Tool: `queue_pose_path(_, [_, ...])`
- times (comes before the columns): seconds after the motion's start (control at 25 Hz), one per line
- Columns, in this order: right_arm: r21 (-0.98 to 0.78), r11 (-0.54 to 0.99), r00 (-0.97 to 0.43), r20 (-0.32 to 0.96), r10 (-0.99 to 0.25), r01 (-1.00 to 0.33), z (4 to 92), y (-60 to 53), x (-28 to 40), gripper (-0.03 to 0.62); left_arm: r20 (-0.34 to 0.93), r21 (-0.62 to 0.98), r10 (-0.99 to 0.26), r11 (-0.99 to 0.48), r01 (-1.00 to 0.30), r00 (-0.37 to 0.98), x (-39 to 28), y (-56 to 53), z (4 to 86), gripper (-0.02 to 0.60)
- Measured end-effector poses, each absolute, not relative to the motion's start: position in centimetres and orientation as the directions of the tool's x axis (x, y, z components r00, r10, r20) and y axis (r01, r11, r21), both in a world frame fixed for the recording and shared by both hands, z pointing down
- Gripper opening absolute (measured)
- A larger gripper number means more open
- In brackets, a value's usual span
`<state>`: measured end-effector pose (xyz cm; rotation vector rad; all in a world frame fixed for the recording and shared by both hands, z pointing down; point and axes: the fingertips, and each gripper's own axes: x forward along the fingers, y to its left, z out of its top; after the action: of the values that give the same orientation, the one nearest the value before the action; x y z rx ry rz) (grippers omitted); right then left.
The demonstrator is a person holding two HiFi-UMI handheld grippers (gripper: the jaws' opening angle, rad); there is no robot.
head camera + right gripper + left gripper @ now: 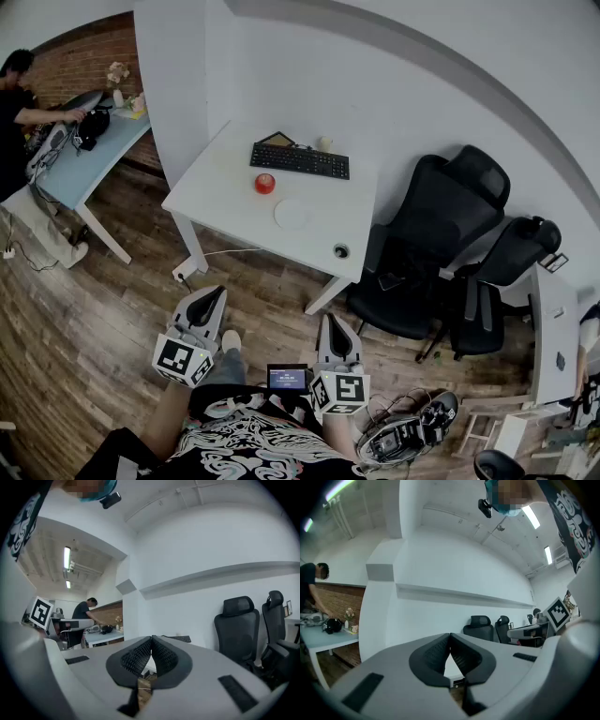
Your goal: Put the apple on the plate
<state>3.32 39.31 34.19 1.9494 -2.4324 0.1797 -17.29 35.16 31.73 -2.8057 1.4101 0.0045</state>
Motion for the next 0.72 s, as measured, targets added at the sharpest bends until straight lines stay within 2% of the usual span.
queue_pose_path(0.44, [-0.07,0.252,-0.257,0.073,-0.964,-0.965,33.7,39.5,4.0,0.029,-0.023,-0.019,-0.824,-0.566,-0.824,0.566,-17.7,34.9,31.0,0.015])
queue_pose_path(0.6, [-0.148,0.331,-0.323,-0.081,-0.943,-0.932,31.2,40.5,4.3,0.029,-0.021,-0.096,-0.801,-0.595,-0.798,0.599,-16.6,35.2,31.1,0.015])
queue_pose_path(0.72, [-0.16,0.354,-0.341,-0.106,-0.934,-0.921,30.6,40.7,4.4,0.029,-0.017,-0.128,-0.807,-0.583,-0.802,0.59,-16.9,34.7,31.0,0.015])
